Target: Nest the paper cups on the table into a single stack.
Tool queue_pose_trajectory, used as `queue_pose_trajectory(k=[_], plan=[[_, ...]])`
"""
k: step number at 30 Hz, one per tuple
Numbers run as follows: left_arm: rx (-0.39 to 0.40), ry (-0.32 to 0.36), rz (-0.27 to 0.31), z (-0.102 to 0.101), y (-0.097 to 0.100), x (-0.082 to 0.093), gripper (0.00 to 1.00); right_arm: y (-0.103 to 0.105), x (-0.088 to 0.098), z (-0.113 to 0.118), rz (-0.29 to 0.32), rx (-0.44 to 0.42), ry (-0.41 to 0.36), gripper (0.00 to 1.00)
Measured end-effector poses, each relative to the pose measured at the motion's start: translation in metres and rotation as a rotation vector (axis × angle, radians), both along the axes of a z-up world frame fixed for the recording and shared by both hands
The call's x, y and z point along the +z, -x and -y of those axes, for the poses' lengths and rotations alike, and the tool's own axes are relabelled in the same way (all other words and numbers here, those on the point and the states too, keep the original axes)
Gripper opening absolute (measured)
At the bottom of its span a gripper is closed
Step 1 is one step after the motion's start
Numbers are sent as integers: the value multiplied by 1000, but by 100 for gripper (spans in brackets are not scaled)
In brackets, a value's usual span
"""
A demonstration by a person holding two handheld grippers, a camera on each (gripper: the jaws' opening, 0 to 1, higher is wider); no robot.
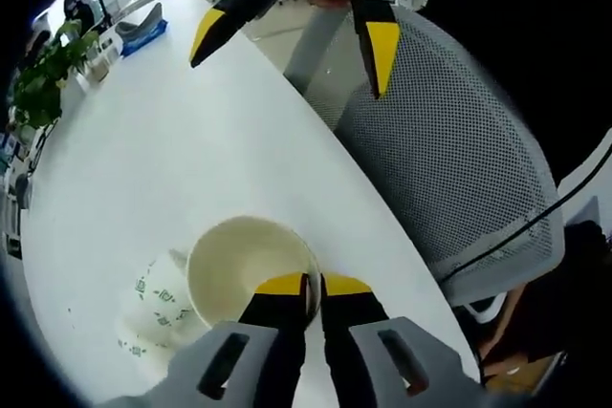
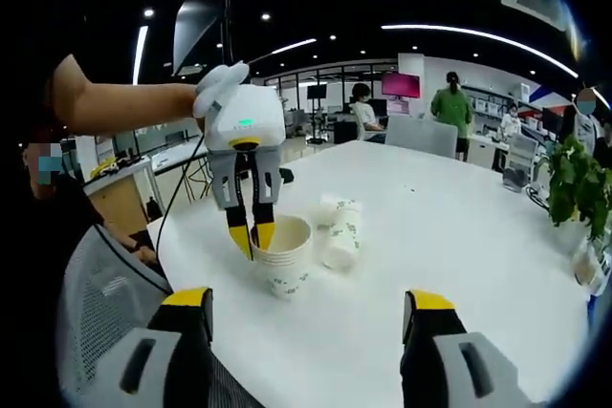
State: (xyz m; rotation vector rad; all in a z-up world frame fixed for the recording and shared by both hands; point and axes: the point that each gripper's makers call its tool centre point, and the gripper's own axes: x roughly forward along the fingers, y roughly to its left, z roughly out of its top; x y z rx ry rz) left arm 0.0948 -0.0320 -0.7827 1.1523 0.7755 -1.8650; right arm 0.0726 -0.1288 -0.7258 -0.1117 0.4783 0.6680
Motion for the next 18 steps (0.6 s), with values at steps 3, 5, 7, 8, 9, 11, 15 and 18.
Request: queue_pose_trajectory(k=[3,5,7,8,9,11,15,18], plan=[[22,-7,11,-1,0,-2,4,0,0,1,1,-1,0,83],[23,-9,12,-3,1,-3,10,-1,1,2,4,-3,-1,83],[39,-7,5,-5,1,-2,15,-1,1,2,3,-6,-1,83],[52,4,3,-4,1,0,16,-1,0,3,3,-7,-2,83],[59,11,1,-4,2,3,16,-1,0,3,2,-8,-2,83],[76,39,-8,-4,1,10,17,0,0,2,2,-8,0,83],[144,119,-31,1,-5,28,18,-1,0,2,4,-12,-1,83],[203,172,-44,2,-9,40,19,-2,0,4,4,-16,-2,83]])
